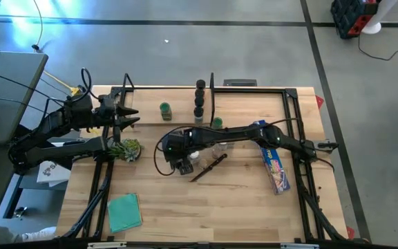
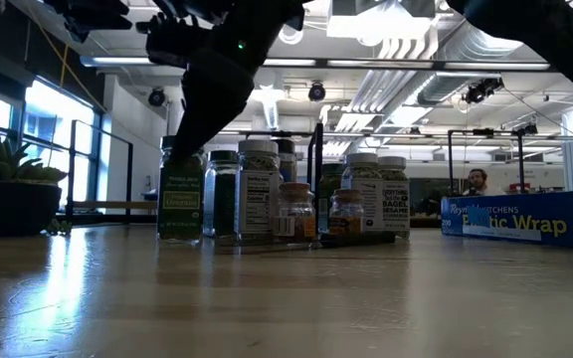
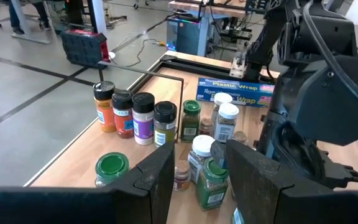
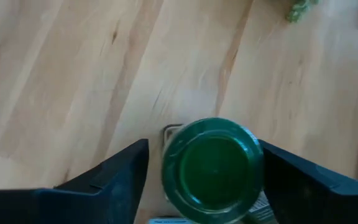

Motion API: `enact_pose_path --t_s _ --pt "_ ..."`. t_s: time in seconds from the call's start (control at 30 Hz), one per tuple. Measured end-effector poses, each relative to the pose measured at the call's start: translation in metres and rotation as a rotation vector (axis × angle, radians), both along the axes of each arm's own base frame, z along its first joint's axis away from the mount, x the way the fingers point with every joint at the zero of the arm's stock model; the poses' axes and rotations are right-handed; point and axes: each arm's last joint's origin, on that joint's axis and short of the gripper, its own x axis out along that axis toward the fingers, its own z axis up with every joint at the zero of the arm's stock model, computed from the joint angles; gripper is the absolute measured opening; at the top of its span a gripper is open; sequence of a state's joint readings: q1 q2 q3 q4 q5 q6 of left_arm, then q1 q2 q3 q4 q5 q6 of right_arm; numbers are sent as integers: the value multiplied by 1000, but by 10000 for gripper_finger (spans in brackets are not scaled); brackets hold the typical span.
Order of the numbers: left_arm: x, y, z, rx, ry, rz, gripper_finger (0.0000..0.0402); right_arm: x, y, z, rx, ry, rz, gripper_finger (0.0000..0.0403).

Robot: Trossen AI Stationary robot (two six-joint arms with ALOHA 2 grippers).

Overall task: Shelf spices
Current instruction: Put the green lid seasoning bottle on the shelf

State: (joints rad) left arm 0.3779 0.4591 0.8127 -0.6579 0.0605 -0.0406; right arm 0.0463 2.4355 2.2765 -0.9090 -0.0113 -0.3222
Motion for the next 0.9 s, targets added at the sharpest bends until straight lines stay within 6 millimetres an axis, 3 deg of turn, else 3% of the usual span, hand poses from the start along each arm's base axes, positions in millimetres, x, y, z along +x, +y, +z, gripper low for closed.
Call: enact_pose_path --t_s 0.2,0.37,0.5,0.67,0.77,0.9 --pt "0 0 0 0 0 0 140 -1 -1 -1 9 15 -10 193" --pt "0 0 0 31 6 -9 140 -2 -2 11 6 -1 -35 189" --pt "0 0 0 33 7 -10 140 -10 -9 56 -87 -126 -71 189" --pt "4 2 -10 23 40 -8 140 -27 -46 122 -169 -321 -178 189" --pt "12 6 -17 20 84 35 140 -33 -69 144 -132 -437 -174 189" --pt "24 15 -23 20 150 140 140 -35 -90 159 -88 -533 -146 189"
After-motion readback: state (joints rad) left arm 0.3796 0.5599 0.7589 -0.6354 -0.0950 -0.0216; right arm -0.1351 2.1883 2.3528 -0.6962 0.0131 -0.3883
